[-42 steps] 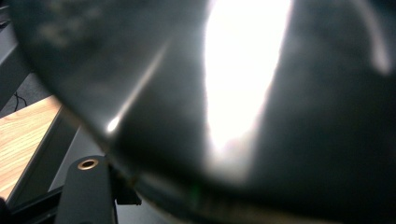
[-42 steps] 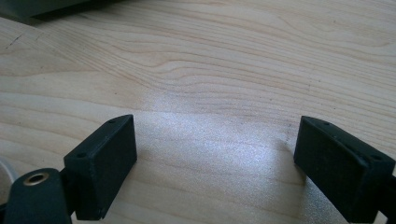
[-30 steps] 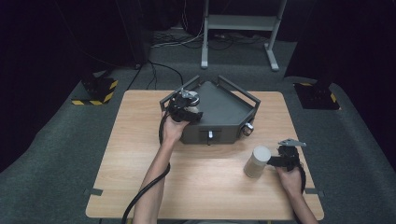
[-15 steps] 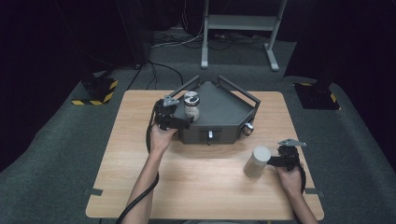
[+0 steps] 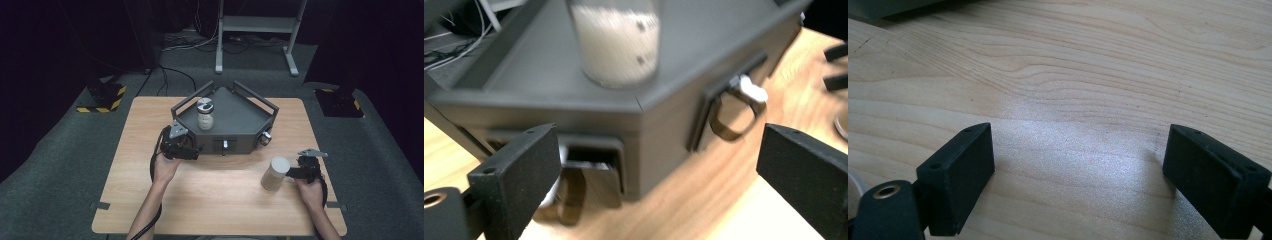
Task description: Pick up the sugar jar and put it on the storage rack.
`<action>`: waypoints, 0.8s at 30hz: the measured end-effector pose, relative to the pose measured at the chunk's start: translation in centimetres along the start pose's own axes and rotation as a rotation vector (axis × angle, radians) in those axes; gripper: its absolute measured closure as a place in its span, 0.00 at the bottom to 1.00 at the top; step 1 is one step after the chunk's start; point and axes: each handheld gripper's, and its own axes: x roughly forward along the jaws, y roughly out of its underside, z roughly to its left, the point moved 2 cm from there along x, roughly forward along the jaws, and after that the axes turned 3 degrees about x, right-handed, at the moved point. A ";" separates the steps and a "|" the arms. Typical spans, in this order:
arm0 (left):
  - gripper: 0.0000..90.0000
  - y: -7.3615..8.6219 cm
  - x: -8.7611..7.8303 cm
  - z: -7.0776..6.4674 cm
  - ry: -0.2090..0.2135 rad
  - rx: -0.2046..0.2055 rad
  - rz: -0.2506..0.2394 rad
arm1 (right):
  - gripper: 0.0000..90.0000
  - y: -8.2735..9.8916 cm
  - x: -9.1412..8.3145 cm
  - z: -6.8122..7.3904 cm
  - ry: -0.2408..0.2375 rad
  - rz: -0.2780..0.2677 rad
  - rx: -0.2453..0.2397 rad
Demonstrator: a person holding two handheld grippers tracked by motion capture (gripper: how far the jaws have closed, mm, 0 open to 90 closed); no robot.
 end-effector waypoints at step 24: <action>0.05 4.1 3.8 -2.0 0.057 -0.019 0.086 | 0.14 0.0 0.0 0.0 0.001 0.000 0.000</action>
